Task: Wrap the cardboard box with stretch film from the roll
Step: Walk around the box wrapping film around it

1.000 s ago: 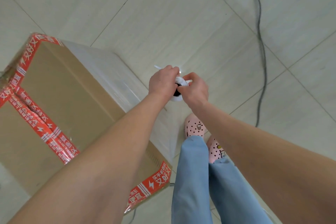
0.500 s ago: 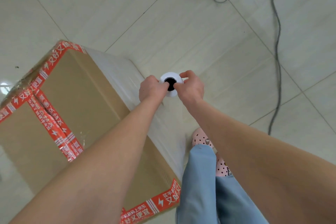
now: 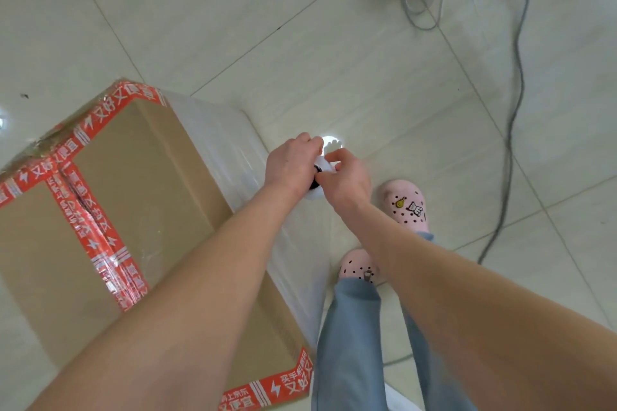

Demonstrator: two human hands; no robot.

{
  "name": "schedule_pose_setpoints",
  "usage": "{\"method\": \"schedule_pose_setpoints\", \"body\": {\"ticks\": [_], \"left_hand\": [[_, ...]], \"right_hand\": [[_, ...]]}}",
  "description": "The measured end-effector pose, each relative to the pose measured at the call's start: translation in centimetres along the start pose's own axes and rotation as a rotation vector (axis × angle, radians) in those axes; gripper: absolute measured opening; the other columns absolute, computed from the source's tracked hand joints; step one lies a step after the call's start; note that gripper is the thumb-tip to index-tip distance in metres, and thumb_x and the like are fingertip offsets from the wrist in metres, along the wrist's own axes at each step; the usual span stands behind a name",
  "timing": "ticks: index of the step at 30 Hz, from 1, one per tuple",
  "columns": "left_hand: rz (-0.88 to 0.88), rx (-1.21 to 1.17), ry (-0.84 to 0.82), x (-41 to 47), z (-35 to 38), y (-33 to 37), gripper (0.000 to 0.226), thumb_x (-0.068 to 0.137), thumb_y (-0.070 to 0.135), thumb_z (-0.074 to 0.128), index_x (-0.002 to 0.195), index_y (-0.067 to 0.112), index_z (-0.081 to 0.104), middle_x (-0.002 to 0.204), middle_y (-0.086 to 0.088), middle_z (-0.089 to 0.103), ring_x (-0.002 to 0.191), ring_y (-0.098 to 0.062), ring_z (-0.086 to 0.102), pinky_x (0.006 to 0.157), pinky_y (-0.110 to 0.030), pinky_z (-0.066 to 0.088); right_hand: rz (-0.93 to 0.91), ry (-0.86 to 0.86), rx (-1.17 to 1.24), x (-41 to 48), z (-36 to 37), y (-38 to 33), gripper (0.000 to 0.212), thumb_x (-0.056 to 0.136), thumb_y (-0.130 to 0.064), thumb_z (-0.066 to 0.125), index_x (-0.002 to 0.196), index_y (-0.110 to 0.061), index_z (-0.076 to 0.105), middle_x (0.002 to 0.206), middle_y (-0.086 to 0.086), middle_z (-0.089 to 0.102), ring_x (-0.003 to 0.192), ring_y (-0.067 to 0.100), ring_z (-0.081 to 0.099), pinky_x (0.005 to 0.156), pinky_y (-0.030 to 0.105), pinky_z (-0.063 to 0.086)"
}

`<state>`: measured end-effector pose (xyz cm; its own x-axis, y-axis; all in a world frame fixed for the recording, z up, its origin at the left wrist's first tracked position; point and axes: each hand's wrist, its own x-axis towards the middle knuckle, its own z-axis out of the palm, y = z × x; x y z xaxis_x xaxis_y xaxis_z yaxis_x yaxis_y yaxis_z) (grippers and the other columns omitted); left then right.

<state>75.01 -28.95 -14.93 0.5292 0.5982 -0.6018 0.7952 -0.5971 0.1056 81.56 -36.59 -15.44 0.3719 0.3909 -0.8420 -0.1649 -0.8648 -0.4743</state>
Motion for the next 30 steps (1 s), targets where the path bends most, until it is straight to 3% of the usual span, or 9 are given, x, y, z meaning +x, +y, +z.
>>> {"method": "schedule_pose_setpoints", "body": {"ticks": [3, 5, 9, 12, 14, 18, 23, 26, 30], "left_hand": [[-0.008, -0.017, -0.035, 0.6, -0.5, -0.2, 0.018, 0.086, 0.010, 0.052, 0.103, 0.012, 0.055, 0.102, -0.008, 0.054, 0.089, -0.029, 0.056, 0.063, -0.033, 0.039], [-0.078, -0.087, -0.028, 1.0, -0.6, -0.6, 0.010, 0.086, 0.013, 0.052, 0.096, 0.013, 0.055, 0.097, -0.007, 0.054, 0.084, -0.029, 0.056, 0.061, -0.033, 0.036], [-0.366, -0.364, 0.082, 1.6, -0.7, -1.5, 0.003, 0.079, 0.013, 0.053, 0.081, 0.015, 0.053, 0.084, -0.004, 0.059, 0.076, -0.025, 0.053, 0.059, -0.031, 0.036], [-0.646, -0.653, 0.136, 1.8, -0.9, -1.8, 0.010, 0.075, 0.021, 0.058, 0.073, 0.016, 0.049, 0.078, -0.002, 0.063, 0.072, -0.025, 0.061, 0.062, -0.035, 0.051], [-0.754, -0.778, 0.132, 2.2, -1.1, -1.9, 0.017, 0.074, 0.026, 0.060, 0.073, 0.016, 0.046, 0.081, -0.004, 0.064, 0.074, -0.027, 0.064, 0.064, -0.039, 0.055], [-0.603, -0.537, 0.085, 3.0, -2.1, -2.0, 0.023, 0.082, 0.023, 0.059, 0.098, 0.010, 0.049, 0.091, -0.004, 0.054, 0.077, -0.026, 0.053, 0.060, -0.032, 0.038], [-0.395, -0.385, 0.095, 4.3, -3.4, -1.6, 0.020, 0.086, 0.015, 0.050, 0.105, 0.011, 0.054, 0.102, -0.007, 0.054, 0.081, -0.029, 0.056, 0.062, -0.035, 0.042], [-0.422, -0.416, 0.093, 4.8, -3.9, -1.7, 0.016, 0.085, 0.015, 0.049, 0.100, 0.011, 0.055, 0.096, -0.007, 0.055, 0.076, -0.026, 0.050, 0.062, -0.033, 0.036], [-0.647, -0.598, 0.140, 5.1, -4.2, -3.1, 0.004, 0.083, 0.017, 0.050, 0.083, 0.012, 0.051, 0.086, -0.005, 0.060, 0.074, -0.026, 0.054, 0.058, -0.031, 0.039]], "right_hand": [[-0.007, -0.024, -0.054, 0.7, -0.2, -0.6, 0.031, 0.077, -0.017, 0.062, 0.107, -0.024, 0.060, 0.102, 0.002, 0.064, 0.075, 0.019, 0.060, 0.052, 0.024, 0.039], [-0.039, -0.031, -0.122, 1.1, -0.2, -1.4, 0.031, 0.078, -0.019, 0.061, 0.108, -0.027, 0.059, 0.107, 0.001, 0.061, 0.082, 0.020, 0.061, 0.059, 0.026, 0.042], [-0.147, -0.041, -0.283, 2.2, -0.5, -3.7, 0.036, 0.084, -0.017, 0.057, 0.119, -0.023, 0.053, 0.119, 0.001, 0.049, 0.084, 0.021, 0.054, 0.070, 0.030, 0.043], [-0.166, -0.048, -0.337, 3.2, -0.3, -5.7, 0.037, 0.087, -0.017, 0.056, 0.122, -0.025, 0.049, 0.122, 0.001, 0.045, 0.090, 0.026, 0.058, 0.074, 0.035, 0.049], [-0.200, -0.052, -0.386, 4.1, -0.1, -7.0, 0.039, 0.087, -0.012, 0.052, 0.123, -0.026, 0.050, 0.122, 0.001, 0.046, 0.094, 0.026, 0.058, 0.072, 0.032, 0.046], [-0.268, -0.083, -0.517, 5.3, -0.2, -9.0, 0.041, 0.084, -0.007, 0.048, 0.119, -0.025, 0.056, 0.118, 0.004, 0.052, 0.097, 0.026, 0.056, 0.069, 0.029, 0.041], [-0.281, -0.123, -0.610, 5.5, -1.0, -9.8, 0.036, 0.085, -0.008, 0.046, 0.114, -0.023, 0.060, 0.113, 0.004, 0.054, 0.095, 0.023, 0.054, 0.068, 0.030, 0.038], [-0.301, -0.122, -0.641, 5.7, -1.1, -10.4, 0.036, 0.083, -0.006, 0.046, 0.112, -0.022, 0.062, 0.112, 0.004, 0.056, 0.092, 0.023, 0.053, 0.068, 0.030, 0.040], [-0.353, -0.110, -0.644, 6.0, 0.1, -11.8, 0.040, 0.083, -0.004, 0.045, 0.116, -0.023, 0.060, 0.117, 0.002, 0.055, 0.103, 0.026, 0.057, 0.076, 0.034, 0.048]]}}
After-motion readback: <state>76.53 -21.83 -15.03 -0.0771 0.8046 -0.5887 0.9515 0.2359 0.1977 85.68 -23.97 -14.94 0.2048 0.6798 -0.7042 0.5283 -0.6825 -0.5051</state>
